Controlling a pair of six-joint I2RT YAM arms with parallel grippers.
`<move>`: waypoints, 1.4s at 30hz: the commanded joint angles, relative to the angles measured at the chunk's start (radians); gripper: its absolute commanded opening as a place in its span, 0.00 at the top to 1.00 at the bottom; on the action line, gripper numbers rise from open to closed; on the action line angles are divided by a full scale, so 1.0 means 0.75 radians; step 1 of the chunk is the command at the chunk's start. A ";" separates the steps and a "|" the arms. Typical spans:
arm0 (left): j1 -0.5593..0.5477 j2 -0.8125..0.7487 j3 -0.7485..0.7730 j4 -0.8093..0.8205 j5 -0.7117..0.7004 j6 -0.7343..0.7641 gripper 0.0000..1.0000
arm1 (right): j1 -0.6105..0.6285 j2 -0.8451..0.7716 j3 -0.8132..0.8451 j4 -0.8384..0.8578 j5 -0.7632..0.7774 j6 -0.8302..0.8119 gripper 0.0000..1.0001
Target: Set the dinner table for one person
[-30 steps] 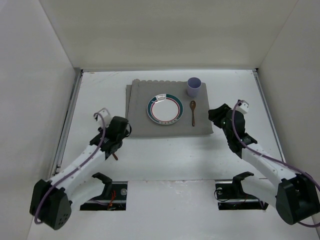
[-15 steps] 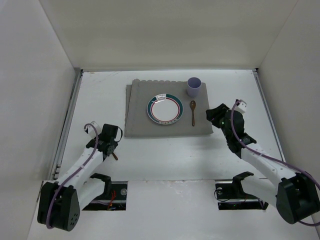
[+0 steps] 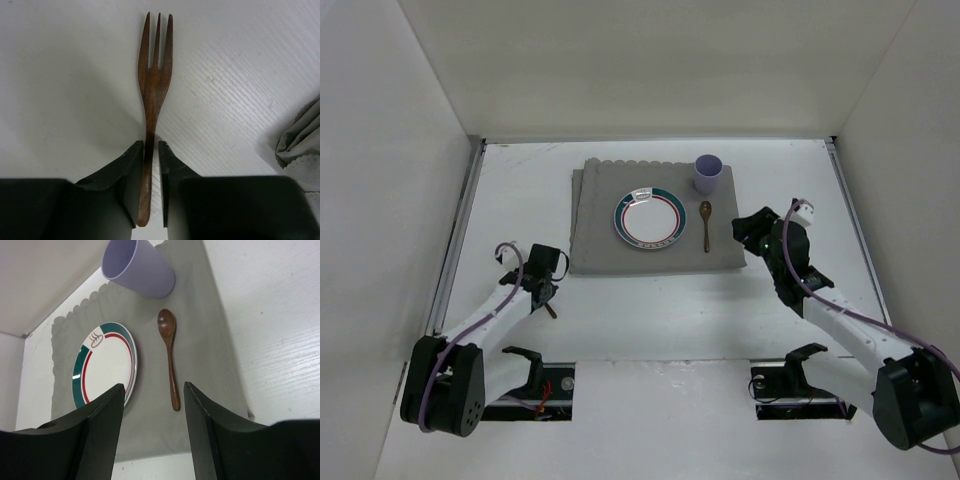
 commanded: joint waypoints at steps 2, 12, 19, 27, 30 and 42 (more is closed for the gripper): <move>0.028 0.039 0.009 -0.017 0.062 0.041 0.93 | 0.013 -0.046 0.018 0.077 -0.012 -0.006 0.43; -0.160 0.024 0.397 0.001 0.046 0.327 0.96 | 0.016 0.005 0.028 0.083 -0.012 -0.004 0.43; -0.349 0.450 0.739 0.185 0.091 0.644 0.94 | 0.015 0.028 0.030 0.095 -0.002 -0.010 0.43; -0.355 0.836 1.005 0.279 0.156 0.747 0.94 | 0.028 0.020 0.030 0.101 0.004 -0.016 0.42; -0.349 0.908 1.042 0.292 0.162 0.763 0.94 | 0.034 0.028 0.034 0.101 0.002 -0.018 0.42; -0.324 0.990 1.017 0.312 0.156 0.755 0.94 | 0.044 0.071 0.039 0.118 0.000 -0.022 0.42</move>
